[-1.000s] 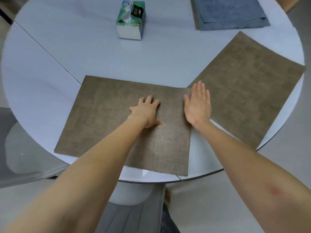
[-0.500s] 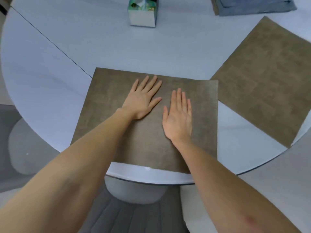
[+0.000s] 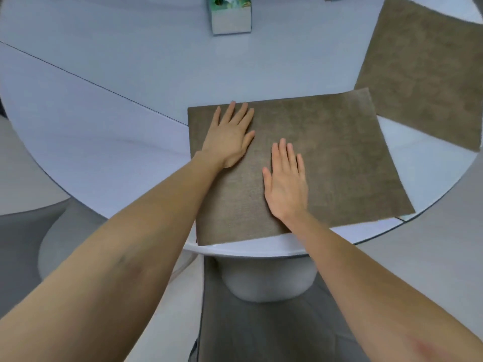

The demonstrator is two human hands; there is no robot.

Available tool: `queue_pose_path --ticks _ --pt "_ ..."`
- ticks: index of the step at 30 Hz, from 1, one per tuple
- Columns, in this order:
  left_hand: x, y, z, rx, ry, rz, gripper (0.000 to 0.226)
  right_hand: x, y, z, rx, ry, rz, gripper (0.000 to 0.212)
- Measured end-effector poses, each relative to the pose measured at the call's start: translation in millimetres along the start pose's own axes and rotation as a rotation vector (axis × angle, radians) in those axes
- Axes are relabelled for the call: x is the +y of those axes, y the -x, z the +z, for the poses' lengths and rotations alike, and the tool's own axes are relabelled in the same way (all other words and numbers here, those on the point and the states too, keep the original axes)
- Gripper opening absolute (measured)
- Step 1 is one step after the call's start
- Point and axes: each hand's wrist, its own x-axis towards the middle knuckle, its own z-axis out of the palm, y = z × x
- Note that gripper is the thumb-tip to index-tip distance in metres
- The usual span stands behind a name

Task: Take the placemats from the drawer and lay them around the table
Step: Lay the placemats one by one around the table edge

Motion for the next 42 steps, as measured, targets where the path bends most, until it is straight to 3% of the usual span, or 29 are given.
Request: queue_pose_path --ticks 3,11,13,16,18,24,31,36,42 --pt "-13 7 13 0.02 -0.014 -0.023 0.064 -1 7 8 0.045 0.032 0.02 0.056" --pt "-51 59 21 0.039 0.015 -0.514 0.078 -4 8 8 0.051 0.07 0.021 0.056" --pt "-37 80 21 0.045 0.032 -0.457 0.076 -4 8 9 0.051 0.07 0.024 0.056" --pt "10 113 37 0.065 0.062 -0.205 0.071 -6 8 7 0.062 0.07 0.02 0.056" --pt "27 128 50 0.08 0.056 -0.155 0.07 -5 9 7 0.062 0.061 0.02 0.056" --pt "2 157 56 0.085 -0.02 -0.037 0.07 -3 8 9 0.07 0.065 0.023 0.056" --pt "-10 174 37 -0.048 -0.084 -0.041 0.071 -4 8 7 0.019 0.045 0.03 0.056" --pt "2 166 16 -0.166 -0.119 -0.091 0.071 36 56 -6 -0.088 0.104 -0.105 0.062" --pt "44 145 -10 -0.281 -0.233 -0.289 0.06 102 101 -36 -0.239 0.118 0.037 0.061"
